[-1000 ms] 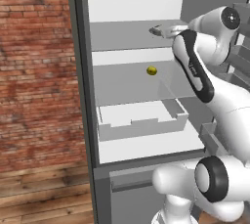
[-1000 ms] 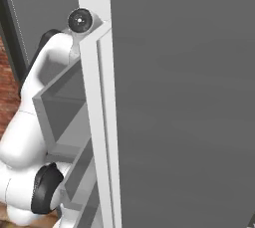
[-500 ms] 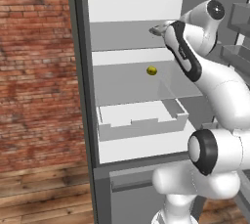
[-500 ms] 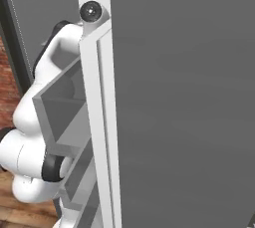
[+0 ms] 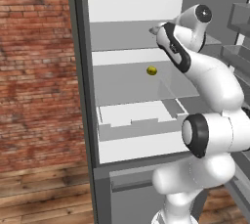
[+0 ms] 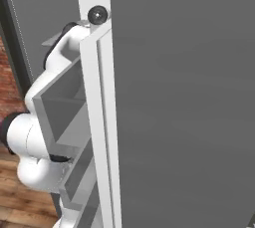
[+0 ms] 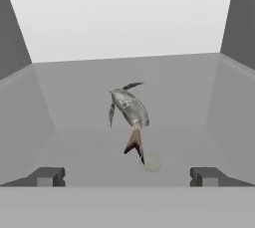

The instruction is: Take the fish out of the fridge, briefly rinse it in the sink, and place it on the tray next to the sink.

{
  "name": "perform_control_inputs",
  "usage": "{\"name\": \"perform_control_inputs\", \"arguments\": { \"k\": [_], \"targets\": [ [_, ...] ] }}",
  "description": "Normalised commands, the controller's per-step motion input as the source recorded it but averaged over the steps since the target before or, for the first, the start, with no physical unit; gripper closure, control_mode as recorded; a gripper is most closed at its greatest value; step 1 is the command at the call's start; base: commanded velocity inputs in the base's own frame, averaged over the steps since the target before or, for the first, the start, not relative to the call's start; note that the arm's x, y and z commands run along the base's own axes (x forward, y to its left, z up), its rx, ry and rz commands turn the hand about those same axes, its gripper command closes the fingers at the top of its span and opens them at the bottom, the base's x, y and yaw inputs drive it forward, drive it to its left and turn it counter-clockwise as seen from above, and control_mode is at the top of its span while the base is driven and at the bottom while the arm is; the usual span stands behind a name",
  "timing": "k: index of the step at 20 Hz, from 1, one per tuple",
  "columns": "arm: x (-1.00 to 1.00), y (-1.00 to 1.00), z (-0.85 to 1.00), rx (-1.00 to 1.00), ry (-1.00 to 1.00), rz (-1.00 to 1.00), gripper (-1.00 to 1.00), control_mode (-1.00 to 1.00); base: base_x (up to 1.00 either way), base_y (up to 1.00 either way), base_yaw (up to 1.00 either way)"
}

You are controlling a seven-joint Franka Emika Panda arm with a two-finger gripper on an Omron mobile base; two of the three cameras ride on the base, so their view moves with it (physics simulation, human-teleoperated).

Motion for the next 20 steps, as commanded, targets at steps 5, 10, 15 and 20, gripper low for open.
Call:
{"name": "perform_control_inputs", "arguments": {
  "k": [5,10,15,20],
  "targets": [
    [0.76,-0.04,-0.05,0.00,0.00,0.00,-1.00,-1.00,0.00,0.00,0.00],
    [0.68,-0.15,0.00,0.00,0.05,0.00,-1.00,-1.00,0.00,0.00,0.00],
    [0.48,-0.15,-0.03,0.00,0.11,0.00,-1.00,-1.00,0.00,0.00,0.00],
    [0.11,0.00,-0.04,0.00,0.05,0.00,-1.00,-1.00,0.00,0.00,0.00]
  ]
}}
